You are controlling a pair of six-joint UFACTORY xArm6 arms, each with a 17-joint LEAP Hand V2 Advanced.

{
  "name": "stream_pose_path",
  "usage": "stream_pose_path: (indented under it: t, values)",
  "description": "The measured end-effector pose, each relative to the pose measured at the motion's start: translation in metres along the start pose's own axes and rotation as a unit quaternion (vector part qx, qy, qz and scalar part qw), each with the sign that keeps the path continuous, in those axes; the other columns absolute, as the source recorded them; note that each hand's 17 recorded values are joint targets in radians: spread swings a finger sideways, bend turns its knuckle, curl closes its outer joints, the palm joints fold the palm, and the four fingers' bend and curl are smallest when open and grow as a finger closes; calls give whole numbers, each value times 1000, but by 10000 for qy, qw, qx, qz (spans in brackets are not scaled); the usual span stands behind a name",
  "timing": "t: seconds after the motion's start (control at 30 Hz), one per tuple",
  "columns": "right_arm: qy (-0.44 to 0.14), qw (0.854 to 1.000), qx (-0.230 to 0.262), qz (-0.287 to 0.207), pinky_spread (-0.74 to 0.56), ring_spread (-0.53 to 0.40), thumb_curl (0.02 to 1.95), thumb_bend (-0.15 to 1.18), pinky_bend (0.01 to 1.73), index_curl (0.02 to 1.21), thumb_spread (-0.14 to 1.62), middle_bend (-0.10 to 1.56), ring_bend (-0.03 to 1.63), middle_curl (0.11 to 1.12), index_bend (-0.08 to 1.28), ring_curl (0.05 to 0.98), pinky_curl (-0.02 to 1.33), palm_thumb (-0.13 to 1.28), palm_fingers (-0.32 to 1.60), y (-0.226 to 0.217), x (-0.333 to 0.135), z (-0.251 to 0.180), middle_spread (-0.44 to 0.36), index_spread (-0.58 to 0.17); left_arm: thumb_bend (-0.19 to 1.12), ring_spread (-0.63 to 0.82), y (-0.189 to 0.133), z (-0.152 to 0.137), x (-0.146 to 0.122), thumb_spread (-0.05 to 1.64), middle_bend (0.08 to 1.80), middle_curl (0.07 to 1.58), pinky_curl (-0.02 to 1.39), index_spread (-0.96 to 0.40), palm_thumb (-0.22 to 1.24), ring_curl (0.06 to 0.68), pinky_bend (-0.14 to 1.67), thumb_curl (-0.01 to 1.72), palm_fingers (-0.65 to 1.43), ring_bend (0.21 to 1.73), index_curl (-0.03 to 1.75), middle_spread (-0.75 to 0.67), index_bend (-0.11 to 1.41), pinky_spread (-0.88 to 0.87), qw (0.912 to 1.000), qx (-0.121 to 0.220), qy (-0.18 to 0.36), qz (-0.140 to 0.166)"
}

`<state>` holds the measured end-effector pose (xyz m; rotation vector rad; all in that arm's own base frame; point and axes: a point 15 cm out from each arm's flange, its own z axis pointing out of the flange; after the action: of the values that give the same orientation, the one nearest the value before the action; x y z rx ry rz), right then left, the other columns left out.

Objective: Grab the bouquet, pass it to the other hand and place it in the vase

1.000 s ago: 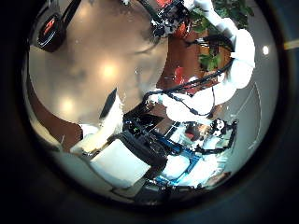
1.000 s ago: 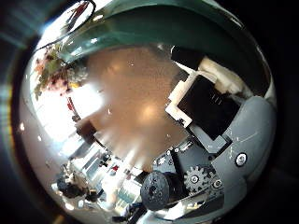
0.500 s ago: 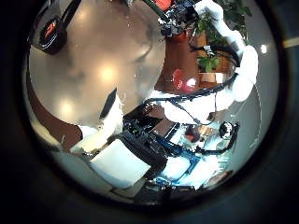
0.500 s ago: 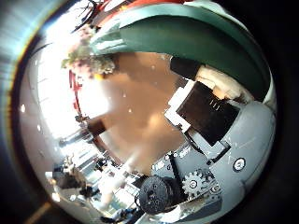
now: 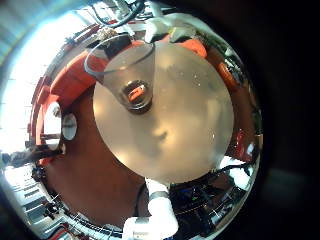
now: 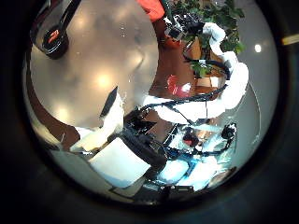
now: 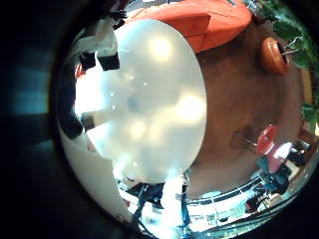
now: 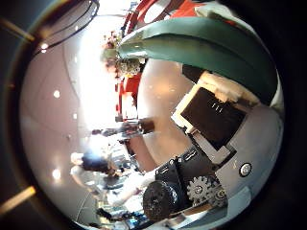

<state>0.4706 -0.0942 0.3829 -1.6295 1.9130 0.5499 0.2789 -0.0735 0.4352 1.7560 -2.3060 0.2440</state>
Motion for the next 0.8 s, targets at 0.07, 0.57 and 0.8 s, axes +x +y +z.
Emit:
stream_pose_path:
  t: [0.07, 0.57, 0.8]
  values:
    - [-402, 9991, 84, -104, -159, -191, 983, 77, 1454, 1010, 870, 1327, 1455, 891, 1080, 697, 557, 1181, 1124, 5, -20, -11, -152, -292, -30, 561, -4, -9, 1, 1037, 182, 269, 296, 54, 500, 214, 190, 345, 205, 406, 436, 362, 219, 503, 9999, 83, 49, -32]
    - [-2817, 9442, 463, -1645, -156, -188, 1171, 75, 1404, 989, 851, 1358, 1465, 850, 1102, 703, 653, 1138, 1122, 54, -179, -76, -137, -262, -26, 510, -33, -83, 19, 1054, 186, 297, 283, 44, 476, 213, 187, 345, 256, 438, 443, 297, 196, 467, 9863, 371, 1593, -213]
    - [-3430, 9107, 60, -2301, -159, -188, 1246, 73, 1376, 981, 848, 1369, 1471, 833, 1114, 705, 694, 1121, 1125, 93, -234, -45, -125, -255, -37, 516, -56, -108, 43, 1036, 185, 303, 299, 103, 399, 219, 210, 327, 199, 471, 409, 331, 159, 467, 9579, 811, 2751, -94]
